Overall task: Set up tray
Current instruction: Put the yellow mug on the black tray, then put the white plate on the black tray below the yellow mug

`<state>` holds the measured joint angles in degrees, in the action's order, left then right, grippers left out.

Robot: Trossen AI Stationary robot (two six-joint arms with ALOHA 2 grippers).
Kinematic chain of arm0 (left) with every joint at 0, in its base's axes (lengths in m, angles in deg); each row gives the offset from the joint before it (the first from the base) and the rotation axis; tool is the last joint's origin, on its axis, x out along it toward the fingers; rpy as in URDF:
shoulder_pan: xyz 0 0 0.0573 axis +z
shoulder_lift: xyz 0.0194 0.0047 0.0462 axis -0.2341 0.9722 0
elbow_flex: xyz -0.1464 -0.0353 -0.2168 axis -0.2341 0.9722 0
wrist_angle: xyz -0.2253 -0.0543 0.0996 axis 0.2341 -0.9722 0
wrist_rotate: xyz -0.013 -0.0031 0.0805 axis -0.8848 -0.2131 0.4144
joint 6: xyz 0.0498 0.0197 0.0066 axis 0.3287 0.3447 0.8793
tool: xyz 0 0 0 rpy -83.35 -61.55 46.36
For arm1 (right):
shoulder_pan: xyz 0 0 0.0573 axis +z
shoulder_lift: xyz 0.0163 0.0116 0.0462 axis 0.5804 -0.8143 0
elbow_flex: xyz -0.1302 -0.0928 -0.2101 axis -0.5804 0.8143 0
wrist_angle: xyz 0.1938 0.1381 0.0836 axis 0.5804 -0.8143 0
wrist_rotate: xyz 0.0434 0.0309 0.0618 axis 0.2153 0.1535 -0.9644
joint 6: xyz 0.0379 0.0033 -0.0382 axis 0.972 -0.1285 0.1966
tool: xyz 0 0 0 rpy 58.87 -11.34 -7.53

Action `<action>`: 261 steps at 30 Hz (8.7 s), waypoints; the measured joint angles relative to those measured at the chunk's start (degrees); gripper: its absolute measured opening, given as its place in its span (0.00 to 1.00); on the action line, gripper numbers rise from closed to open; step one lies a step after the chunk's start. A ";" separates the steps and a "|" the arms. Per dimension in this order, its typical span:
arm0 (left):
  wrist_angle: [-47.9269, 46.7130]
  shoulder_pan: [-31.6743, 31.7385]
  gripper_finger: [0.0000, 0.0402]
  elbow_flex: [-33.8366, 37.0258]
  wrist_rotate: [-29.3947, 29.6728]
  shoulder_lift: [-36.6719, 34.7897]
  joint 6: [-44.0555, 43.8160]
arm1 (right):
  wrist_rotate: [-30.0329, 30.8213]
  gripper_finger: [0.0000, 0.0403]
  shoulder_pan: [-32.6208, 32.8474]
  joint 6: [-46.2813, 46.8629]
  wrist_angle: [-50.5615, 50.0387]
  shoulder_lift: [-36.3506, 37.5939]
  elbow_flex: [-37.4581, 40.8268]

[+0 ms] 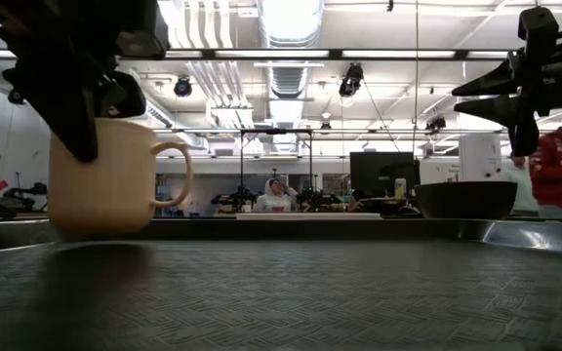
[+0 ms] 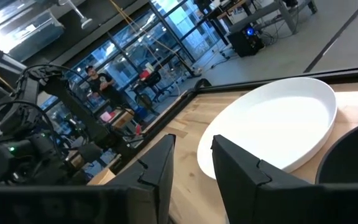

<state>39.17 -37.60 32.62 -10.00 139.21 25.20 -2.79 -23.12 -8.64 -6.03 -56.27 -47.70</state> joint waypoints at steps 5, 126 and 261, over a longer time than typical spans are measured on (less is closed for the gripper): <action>-0.87 -0.02 0.00 0.11 1.34 0.00 0.24 | 0.00 0.26 0.00 0.00 0.00 0.00 0.00; 3.32 32.16 0.65 -33.76 3.74 32.02 43.12 | -0.24 0.24 0.00 -0.34 0.00 -1.18 0.00; -13.79 14.57 0.00 -53.68 7.64 30.95 26.54 | -0.04 0.24 -0.02 -4.94 0.00 -1.11 0.00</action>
<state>25.37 -23.03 -21.07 -2.36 170.15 51.74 -2.84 -23.14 -13.58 -6.03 -57.39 -47.70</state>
